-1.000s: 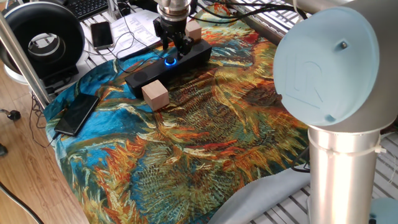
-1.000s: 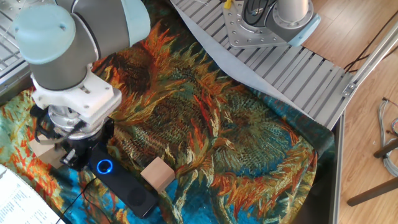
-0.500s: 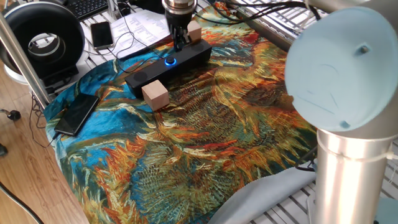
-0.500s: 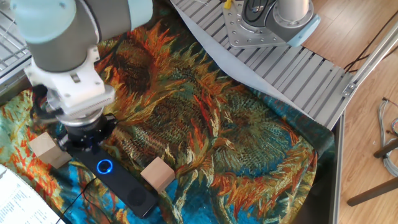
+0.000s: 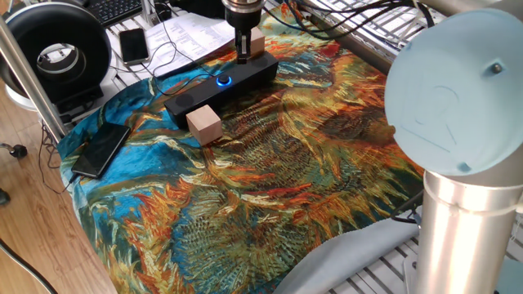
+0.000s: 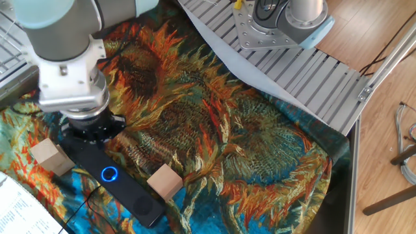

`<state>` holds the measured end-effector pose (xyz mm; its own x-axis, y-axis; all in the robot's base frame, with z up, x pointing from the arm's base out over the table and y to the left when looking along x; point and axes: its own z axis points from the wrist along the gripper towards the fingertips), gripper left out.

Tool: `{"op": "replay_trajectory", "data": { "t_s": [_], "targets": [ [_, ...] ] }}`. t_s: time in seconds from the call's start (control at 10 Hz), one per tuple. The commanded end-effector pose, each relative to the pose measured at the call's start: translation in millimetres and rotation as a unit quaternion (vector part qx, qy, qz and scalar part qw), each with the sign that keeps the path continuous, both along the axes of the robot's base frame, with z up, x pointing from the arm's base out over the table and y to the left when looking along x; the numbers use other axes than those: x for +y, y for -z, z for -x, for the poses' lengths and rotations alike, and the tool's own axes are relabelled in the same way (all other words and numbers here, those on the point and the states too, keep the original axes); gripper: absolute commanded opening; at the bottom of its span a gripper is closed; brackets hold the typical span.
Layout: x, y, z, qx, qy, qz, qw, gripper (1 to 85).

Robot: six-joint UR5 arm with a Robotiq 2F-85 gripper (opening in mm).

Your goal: Turn the knob to decrease the volume of the speaker

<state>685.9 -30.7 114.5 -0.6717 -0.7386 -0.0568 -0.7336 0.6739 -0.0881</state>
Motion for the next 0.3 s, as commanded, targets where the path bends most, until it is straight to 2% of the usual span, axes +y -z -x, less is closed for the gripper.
{"op": "replay_trajectory", "data": {
  "t_s": [0.0,0.1,0.2],
  "targets": [
    [8,-1.1,16.8,0.007,0.155,-0.059,0.9861,2.3],
    [14,1.0,19.5,0.009,0.179,-0.088,0.98,2.0],
    [1,6.5,23.9,0.006,0.186,-0.073,0.9798,2.0]
  ]
}}
